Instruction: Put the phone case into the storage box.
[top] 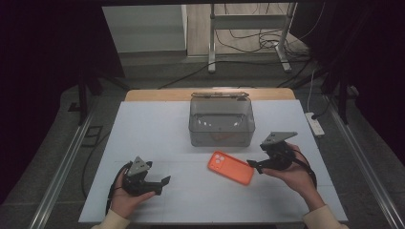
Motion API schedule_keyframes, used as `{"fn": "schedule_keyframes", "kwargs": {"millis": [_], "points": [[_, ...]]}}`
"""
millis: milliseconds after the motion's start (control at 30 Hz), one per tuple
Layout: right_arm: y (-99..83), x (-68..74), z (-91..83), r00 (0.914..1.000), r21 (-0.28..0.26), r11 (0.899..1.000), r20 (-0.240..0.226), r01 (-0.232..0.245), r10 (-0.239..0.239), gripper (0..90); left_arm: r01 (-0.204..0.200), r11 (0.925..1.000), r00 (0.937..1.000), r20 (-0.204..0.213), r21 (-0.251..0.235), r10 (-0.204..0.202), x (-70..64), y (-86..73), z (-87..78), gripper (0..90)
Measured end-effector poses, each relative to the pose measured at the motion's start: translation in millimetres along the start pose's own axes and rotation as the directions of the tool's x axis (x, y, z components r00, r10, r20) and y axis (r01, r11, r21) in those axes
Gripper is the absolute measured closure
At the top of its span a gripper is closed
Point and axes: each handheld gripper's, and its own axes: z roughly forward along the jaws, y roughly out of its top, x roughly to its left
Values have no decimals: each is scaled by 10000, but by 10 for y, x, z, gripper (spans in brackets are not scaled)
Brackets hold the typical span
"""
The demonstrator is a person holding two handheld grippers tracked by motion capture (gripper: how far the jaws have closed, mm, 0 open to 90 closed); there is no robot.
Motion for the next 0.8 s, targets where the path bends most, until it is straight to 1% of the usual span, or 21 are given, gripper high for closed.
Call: {"fn": "schedule_keyframes", "kwargs": {"millis": [33,300,433,800], "points": [[11,5,6,10000,36,10000,-14,-49,49,207,4,10000,10000,-1,2,-4,0,0,1,97],[90,35,81,9997,235,9995,-85,231,-229,205,-10,10000,10000,7,12,10,0,2,3,98],[120,51,104,9995,248,9993,-100,288,-286,203,-11,10000,10000,17,10,11,0,1,2,99],[233,65,183,9980,394,9976,-321,566,-553,203,-38,10000,10000,14,46,38,-6,2,12,102]]}}
